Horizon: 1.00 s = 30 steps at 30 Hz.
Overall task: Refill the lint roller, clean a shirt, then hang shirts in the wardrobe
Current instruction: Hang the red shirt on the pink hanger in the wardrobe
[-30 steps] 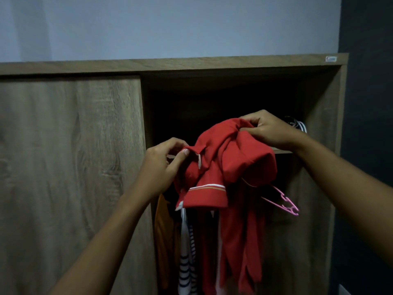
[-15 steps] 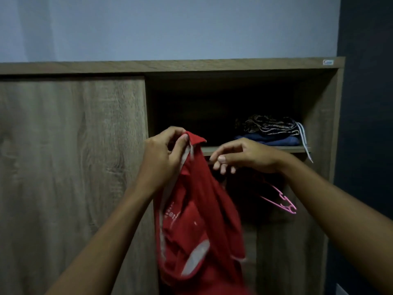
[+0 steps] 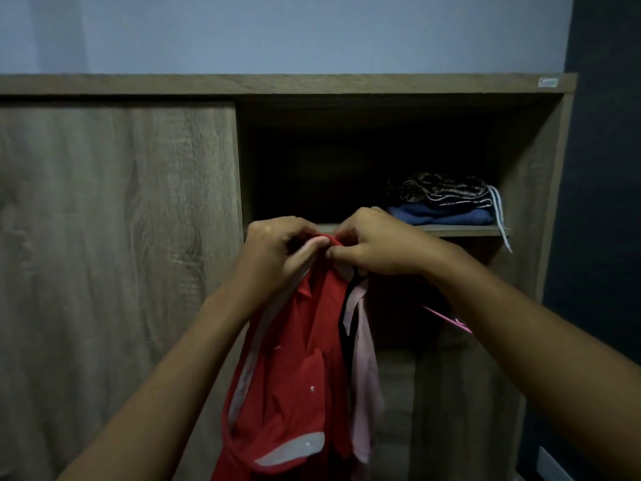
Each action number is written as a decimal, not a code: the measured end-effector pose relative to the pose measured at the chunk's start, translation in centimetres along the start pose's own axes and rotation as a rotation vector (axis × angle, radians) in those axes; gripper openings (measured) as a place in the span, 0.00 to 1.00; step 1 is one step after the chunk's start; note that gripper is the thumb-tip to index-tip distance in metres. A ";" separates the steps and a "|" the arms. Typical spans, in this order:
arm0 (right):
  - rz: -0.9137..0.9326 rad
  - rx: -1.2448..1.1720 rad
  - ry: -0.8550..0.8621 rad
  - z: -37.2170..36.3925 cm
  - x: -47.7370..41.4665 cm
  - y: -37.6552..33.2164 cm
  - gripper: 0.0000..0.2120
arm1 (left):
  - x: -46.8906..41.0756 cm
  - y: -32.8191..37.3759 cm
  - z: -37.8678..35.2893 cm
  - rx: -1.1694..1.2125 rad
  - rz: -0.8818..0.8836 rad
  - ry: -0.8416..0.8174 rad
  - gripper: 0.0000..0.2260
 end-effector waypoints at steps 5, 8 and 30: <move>-0.102 -0.122 0.126 3.6 0.0 0.9 0.18 | 2.5 -1.0 -0.6 -0.027 0.089 -0.035 0.09; -0.187 -0.248 0.280 6.2 0.2 3.2 0.17 | 6.3 -3.3 -2.3 -0.155 0.240 -0.183 0.06; -0.180 -0.127 -0.156 -8.0 2.0 5.0 0.16 | 7.0 -6.0 -7.9 0.445 0.907 -0.047 0.12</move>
Point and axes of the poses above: each hand's wrist, its own x-axis away from the middle knuckle, its own z-axis out of the back of the hand, y = z × x, the point moved 10 cm from there along -x, towards the middle knuckle, and after that the axes turned 11 degrees about -z, right-handed, at the moved point
